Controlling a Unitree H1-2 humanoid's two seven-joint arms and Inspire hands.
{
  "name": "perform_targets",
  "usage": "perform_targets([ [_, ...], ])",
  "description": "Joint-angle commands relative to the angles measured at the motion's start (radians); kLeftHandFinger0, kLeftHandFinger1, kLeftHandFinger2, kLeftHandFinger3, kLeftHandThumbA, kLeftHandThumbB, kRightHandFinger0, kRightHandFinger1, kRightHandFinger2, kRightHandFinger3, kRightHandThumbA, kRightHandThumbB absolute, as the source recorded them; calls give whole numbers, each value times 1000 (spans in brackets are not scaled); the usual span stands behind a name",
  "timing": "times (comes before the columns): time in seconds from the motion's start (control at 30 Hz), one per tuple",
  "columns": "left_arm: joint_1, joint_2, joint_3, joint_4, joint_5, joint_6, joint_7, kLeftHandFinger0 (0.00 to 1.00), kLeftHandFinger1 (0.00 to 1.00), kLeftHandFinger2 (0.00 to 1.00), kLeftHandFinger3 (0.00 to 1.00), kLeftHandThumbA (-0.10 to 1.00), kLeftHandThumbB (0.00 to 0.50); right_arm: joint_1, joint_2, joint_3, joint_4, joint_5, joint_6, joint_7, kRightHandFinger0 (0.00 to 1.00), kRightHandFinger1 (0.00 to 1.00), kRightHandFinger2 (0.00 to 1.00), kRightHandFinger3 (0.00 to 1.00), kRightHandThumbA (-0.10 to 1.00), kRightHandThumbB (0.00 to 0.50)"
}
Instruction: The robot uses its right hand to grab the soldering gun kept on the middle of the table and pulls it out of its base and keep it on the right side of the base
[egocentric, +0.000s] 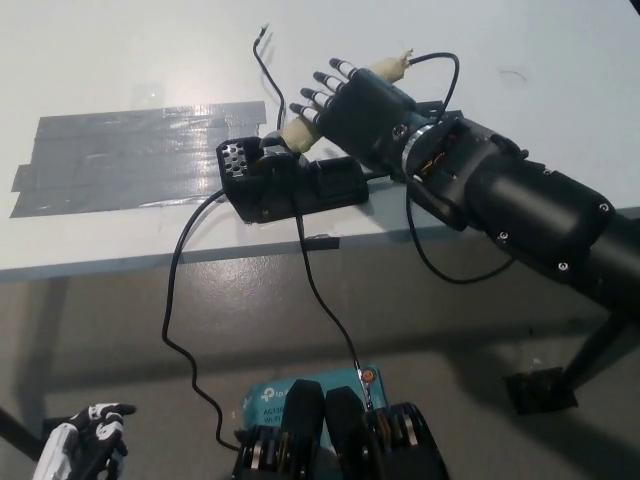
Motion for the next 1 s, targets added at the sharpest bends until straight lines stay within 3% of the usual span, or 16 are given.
perform_targets([
  [0.0,10,16,-12,-23,7,-36,-18,25,90,145,276,314,421,-28,8,-43,-5,-76,12,8,1000,1000,1000,1000,229,342],
  [0.23,11,12,-38,-24,19,-36,-14,51,162,248,276,296,408,2,29,-49,38,-187,70,-72,1000,1000,1000,1000,305,361],
  [0.27,8,14,-41,-24,25,-36,-12,44,163,247,281,293,398,-5,30,-39,54,-210,60,-109,1000,1000,1000,1000,325,320],
  [0.3,6,16,-45,-26,32,-36,-10,35,154,241,287,298,383,-5,40,-55,70,-190,54,-126,1000,1000,1000,1000,191,151],
  [0.33,6,17,-48,-31,33,-29,-10,45,165,249,307,283,376,1,65,-92,104,-151,51,-158,927,843,770,1000,147,204],
  [0.37,6,18,-49,-31,32,-28,-12,41,156,242,319,274,367,2,72,-99,114,-153,54,-162,737,649,551,1000,109,196],
  [0.4,6,21,-51,-33,31,-23,-13,38,153,247,329,268,363,6,88,-112,143,-155,64,-190,609,530,459,1000,71,201],
  [0.57,-1,31,-79,-20,34,-53,-34,48,174,232,343,282,348,41,110,-155,230,-157,92,-262,411,419,424,1000,33,181],
  [0.67,-1,33,-88,-25,34,-39,-28,46,172,228,353,249,333,52,109,-154,268,-184,95,-346,202,237,303,1000,-31,142],
  [0.73,1,37,-95,-32,45,-31,-25,60,174,227,390,254,318,59,114,-185,274,-160,83,-402,14,22,121,1000,-100,122],
  [0.8,1,36,-95,-37,44,-22,-22,58,169,223,389,243,311,62,121,-198,285,-164,90,-455,0,0,10,1000,-100,135],
  [0.83,-4,41,-96,-32,45,-30,-26,52,161,217,393,242,303,61,124,-209,301,-160,79,-520,0,0,0,1000,-100,176],
  [0.87,-4,41,-97,-31,44,-38,-30,45,148,204,387,243,315,59,120,-207,305,-162,58,-554,0,0,0,1000,-100,173],
  [0.9,-2,44,-99,-32,44,-42,-35,56,160,211,384,258,321,50,117,-183,329,-191,53,-612,0,0,43,682,-51,206],
  [0.93,-1,44,-99,-32,44,-43,-35,57,161,211,383,259,321,49,119,-183,334,-192,52,-616,0,0,95,597,-47,209],
  [0.97,-1,45,-100,-28,47,-48,-36,65,170,217,382,260,319,44,119,-170,350,-208,51,-650,0,0,159,251,-12,225],
])
